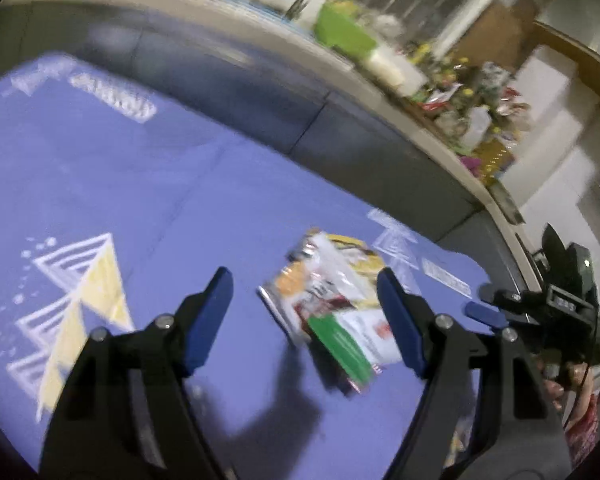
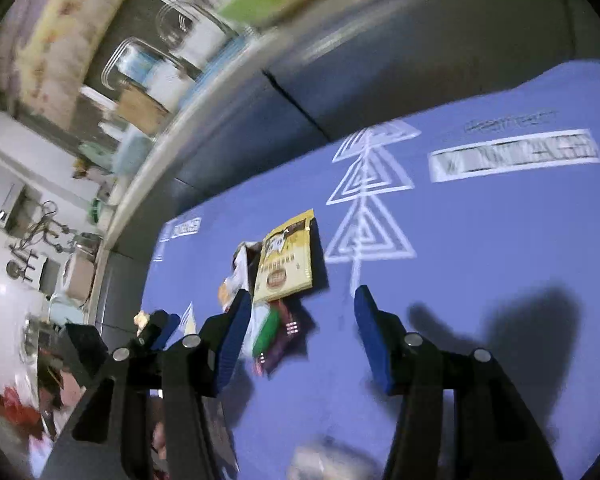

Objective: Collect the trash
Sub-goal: 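Grasp a snack wrapper with the left tool while the right tool grasps a yellow wrapper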

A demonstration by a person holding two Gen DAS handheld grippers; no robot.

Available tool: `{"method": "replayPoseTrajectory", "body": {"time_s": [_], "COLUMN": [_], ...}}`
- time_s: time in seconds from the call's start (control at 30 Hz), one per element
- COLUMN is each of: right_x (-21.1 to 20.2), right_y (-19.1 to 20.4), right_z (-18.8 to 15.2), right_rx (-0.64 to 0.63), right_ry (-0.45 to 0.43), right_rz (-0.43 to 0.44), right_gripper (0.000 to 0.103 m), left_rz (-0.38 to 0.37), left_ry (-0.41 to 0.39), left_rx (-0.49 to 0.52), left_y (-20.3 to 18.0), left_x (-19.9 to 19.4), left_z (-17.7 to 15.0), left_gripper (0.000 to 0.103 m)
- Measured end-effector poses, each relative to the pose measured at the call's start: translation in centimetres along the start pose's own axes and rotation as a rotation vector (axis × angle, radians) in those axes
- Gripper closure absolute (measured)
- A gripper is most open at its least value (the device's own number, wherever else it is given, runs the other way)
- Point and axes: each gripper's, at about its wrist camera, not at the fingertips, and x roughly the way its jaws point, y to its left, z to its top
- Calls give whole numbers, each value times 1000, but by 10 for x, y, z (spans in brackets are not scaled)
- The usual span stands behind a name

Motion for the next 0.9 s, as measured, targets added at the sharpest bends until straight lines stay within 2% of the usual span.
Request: {"method": "replayPoseTrajectory", "body": {"time_s": [0.13, 0.23, 0.3, 0.37, 0.4, 0.43, 0.47, 0.6, 0.7, 0.77, 0.9], "right_x": [60, 86, 95, 97, 100, 101, 101, 79, 49, 24, -22], "right_y": [-1, -2, -1, 3, 7, 8, 10, 13, 12, 8, -2], "right_z": [26, 37, 41, 39, 35, 30, 22, -17, -43, -58, -73], "right_rx": [16, 35, 36, 2, -10, -17, -31, -81, -111, -117, -73], "right_ry": [67, 111, 112, 134, 156, 174, 187, 212, 195, 160, 69], "right_rz": [-11, 12, 52, 55, 58, 53, 48, 56, 52, 50, 97], "right_gripper": [53, 53, 53, 69, 82, 86, 89, 95, 99, 103, 103], "left_rz": [-58, -77, -94, -118, -116, -101, -98, -151, -184, -193, -237], "left_ry": [57, 117, 112, 158, 196, 208, 218, 252, 264, 249, 194], "left_rx": [-41, -54, -43, 0, 37, 60, 77, 87, 63, 45, -14], "left_y": [11, 15, 13, 6, -1, -5, -8, -21, -25, -22, -21], "left_x": [36, 64, 69, 76, 80, 81, 80, 59, 29, 15, -21], "left_z": [13, 16, 16, 10, 3, -3, -8, -33, -63, -74, -84], "left_gripper": [31, 31, 32, 57, 77, 92, 94, 96, 96, 99, 100]}}
